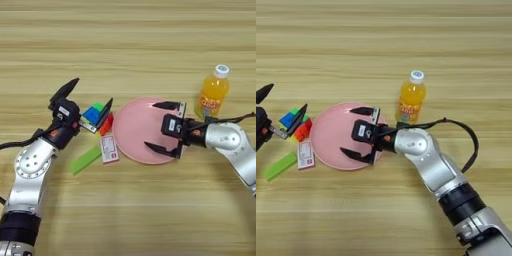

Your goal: Move the objects on the table

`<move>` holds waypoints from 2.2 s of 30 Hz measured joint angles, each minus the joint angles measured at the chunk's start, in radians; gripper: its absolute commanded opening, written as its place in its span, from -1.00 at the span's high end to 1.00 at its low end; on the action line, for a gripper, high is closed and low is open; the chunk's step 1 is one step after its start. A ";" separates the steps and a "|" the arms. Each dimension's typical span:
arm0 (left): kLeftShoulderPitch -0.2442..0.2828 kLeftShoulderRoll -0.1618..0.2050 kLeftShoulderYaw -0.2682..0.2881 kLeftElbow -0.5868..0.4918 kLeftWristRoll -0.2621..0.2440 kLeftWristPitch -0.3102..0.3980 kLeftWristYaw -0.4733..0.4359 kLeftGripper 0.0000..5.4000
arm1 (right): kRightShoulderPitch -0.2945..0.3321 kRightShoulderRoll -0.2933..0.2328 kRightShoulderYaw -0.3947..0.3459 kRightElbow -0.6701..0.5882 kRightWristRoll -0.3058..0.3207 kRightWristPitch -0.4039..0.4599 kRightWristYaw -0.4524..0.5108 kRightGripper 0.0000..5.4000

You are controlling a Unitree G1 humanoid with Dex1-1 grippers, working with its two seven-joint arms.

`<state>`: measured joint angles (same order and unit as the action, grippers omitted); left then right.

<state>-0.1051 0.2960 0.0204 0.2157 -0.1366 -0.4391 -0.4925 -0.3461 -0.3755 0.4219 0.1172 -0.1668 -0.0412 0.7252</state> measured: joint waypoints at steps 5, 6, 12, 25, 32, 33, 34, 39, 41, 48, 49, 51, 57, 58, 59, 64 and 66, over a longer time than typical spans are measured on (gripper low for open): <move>0.000 0.000 0.000 -0.004 0.000 0.000 0.000 -1.00 | -0.004 0.035 -0.002 -0.005 0.013 0.216 0.017 -1.00; 0.000 0.000 0.000 -0.004 0.000 0.000 0.000 -1.00 | -0.005 0.038 -0.002 -0.006 0.017 0.241 0.024 -1.00; 0.000 0.000 0.000 -0.007 0.000 0.000 0.000 -1.00 | -0.028 0.070 -0.024 -0.007 0.069 0.390 0.048 -1.00; 0.000 0.000 0.000 -0.008 -0.001 0.000 0.000 -1.00 | -0.036 0.025 0.006 -0.047 0.103 0.470 0.157 -1.00; 0.001 -0.002 0.000 -0.010 -0.001 0.000 0.000 -1.00 | -0.001 -0.060 0.038 -0.131 0.121 0.469 0.249 -1.00; 0.001 -0.002 0.000 -0.010 -0.001 0.000 0.000 -1.00 | 0.000 -0.065 0.041 -0.135 0.121 0.468 0.254 -1.00; 0.001 -0.002 0.000 -0.010 -0.001 0.000 0.000 -1.00 | 0.001 -0.069 0.043 -0.139 0.121 0.468 0.260 -1.00; 0.002 -0.002 0.000 -0.017 -0.001 0.001 -0.001 -1.00 | 0.015 -0.126 0.062 -0.167 0.121 0.416 0.311 -1.00; 0.004 -0.002 0.000 -0.018 -0.002 0.001 -0.001 -1.00 | 0.021 -0.144 0.069 -0.178 0.121 0.396 0.327 -1.00; 0.008 -0.002 0.000 -0.026 -0.002 0.002 -0.002 -1.00 | 0.037 -0.184 0.089 -0.201 0.121 0.343 0.357 -1.00; 0.009 -0.002 0.000 -0.027 -0.002 0.002 -0.002 -1.00 | 0.037 -0.187 0.090 -0.202 0.121 0.338 0.359 -1.00; 0.009 -0.002 0.000 -0.027 -0.002 0.003 -0.003 -1.00 | 0.037 -0.192 0.092 -0.203 0.121 0.335 0.367 -1.00; 0.010 -0.001 0.000 -0.029 -0.002 0.004 -0.004 -1.00 | 0.040 -0.202 0.095 -0.212 0.121 0.334 0.377 -1.00; 0.010 -0.001 0.000 -0.029 -0.002 0.004 -0.004 -1.00 | 0.040 -0.203 0.095 -0.213 0.121 0.334 0.378 -1.00; 0.010 -0.001 0.000 -0.029 -0.002 0.004 -0.004 -1.00 | 0.041 -0.205 0.095 -0.215 0.121 0.335 0.380 -1.00; 0.010 -0.001 0.000 -0.029 -0.002 0.004 -0.005 -1.00 | 0.045 -0.205 0.085 -0.214 0.139 0.345 0.380 -1.00; 0.010 -0.001 0.000 -0.029 -0.003 0.004 -0.006 -1.00 | 0.053 -0.201 0.068 -0.216 0.164 0.363 0.375 -1.00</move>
<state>-0.0955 0.2948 0.0201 0.1867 -0.1392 -0.4354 -0.4981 -0.2932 -0.5764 0.4900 -0.0986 -0.0031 0.3215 1.1007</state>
